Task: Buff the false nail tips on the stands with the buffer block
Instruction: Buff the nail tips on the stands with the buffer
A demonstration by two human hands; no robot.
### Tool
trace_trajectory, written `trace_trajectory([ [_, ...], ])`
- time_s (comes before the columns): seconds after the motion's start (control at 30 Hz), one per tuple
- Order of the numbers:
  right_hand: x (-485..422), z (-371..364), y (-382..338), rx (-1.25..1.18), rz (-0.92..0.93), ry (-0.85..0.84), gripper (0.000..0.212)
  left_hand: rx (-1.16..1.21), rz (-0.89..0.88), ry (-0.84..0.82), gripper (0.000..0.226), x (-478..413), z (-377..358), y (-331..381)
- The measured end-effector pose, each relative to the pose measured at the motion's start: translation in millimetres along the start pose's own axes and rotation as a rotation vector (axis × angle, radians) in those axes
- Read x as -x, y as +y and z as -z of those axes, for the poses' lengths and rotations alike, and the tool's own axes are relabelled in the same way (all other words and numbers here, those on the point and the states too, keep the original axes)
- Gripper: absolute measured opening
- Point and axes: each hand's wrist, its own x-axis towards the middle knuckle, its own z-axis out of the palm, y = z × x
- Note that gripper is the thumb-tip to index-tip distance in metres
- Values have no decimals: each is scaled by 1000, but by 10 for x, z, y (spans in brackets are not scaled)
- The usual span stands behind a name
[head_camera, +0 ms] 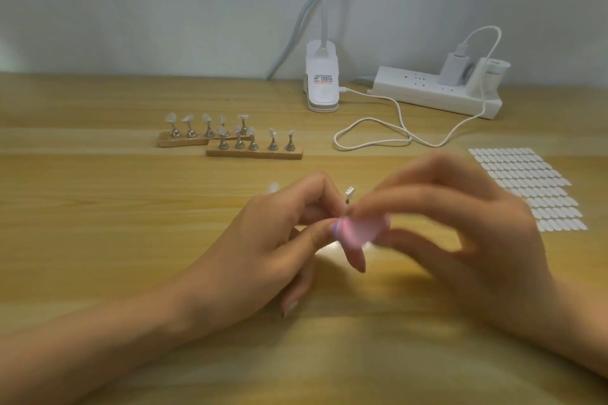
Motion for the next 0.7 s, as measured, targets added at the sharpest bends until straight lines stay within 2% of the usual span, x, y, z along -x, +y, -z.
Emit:
trace_trajectory([
  [0.17, 2, 20, 38, -17, -49, 17, 21, 21, 7, 2, 10, -1, 0, -6],
  [0.27, 9, 3, 14, -14, 12, -19, 19, 7, -2, -1, 11, -1, -6, 2],
  [0.4, -5, 15, 34, -13, -44, 5, 20, 16, 1, 1, 10, 0, 4, -2],
  [0.5, 1, -7, 4, -1, 11, -13, 18, 5, -1, -11, 9, 0, 1, 2],
  [0.63, -5, 12, 40, -19, -58, 9, 19, 21, -2, -11, 10, 1, -2, 2],
  [0.7, 1, 4, 21, 2, -4, -6, 18, 10, -5, -18, 9, -4, -4, 8],
])
